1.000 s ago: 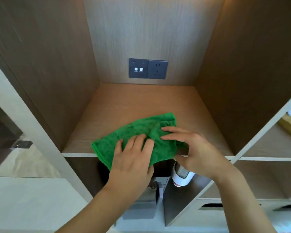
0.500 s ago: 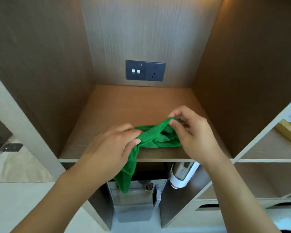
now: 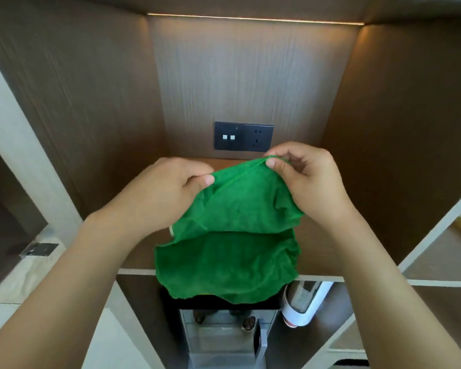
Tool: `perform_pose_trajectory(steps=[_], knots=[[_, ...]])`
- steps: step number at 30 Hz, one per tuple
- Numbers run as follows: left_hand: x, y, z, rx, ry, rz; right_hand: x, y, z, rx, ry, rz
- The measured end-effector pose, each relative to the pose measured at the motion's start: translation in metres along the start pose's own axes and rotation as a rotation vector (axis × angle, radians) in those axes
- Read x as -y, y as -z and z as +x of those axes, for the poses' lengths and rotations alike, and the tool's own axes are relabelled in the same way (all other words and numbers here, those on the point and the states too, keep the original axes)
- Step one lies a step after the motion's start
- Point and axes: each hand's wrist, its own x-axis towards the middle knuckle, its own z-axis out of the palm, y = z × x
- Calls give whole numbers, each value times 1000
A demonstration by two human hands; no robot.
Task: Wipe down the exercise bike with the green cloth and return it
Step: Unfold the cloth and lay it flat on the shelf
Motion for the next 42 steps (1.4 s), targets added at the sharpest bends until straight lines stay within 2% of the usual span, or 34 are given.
perform_pose_trajectory(steps=[3, 6, 9, 11, 13, 17, 23, 29, 32, 37, 42], knots=[[27, -12, 51, -109, 60, 150, -28, -19, 33, -30, -65, -51], [55, -33, 95, -5, 206, 228, -51, -40, 55, 27, -241, -184], [67, -54, 103, 162, 291, 317, -54, -56, 51, 232, -365, -381], [67, -66, 88, 131, 247, 355, -48, -59, 29, 332, -270, -476], [62, -75, 61, 75, 184, 280, -41, -57, 0, 397, -155, -476], [56, -82, 9, 209, 155, 201, -37, -52, -37, 608, -191, -423], [52, -87, -26, 292, 145, 143, -27, -41, -69, 639, -197, -467], [44, -83, -63, 431, 131, 7, -17, -4, -102, 748, -257, -378], [34, -88, -69, 416, 136, -24, -13, 5, -116, 772, -249, -394], [37, -98, -65, 376, 107, 18, -12, -1, -117, 688, -305, -376], [50, -101, -33, 338, 93, 24, -29, -16, -91, 711, -295, -522]])
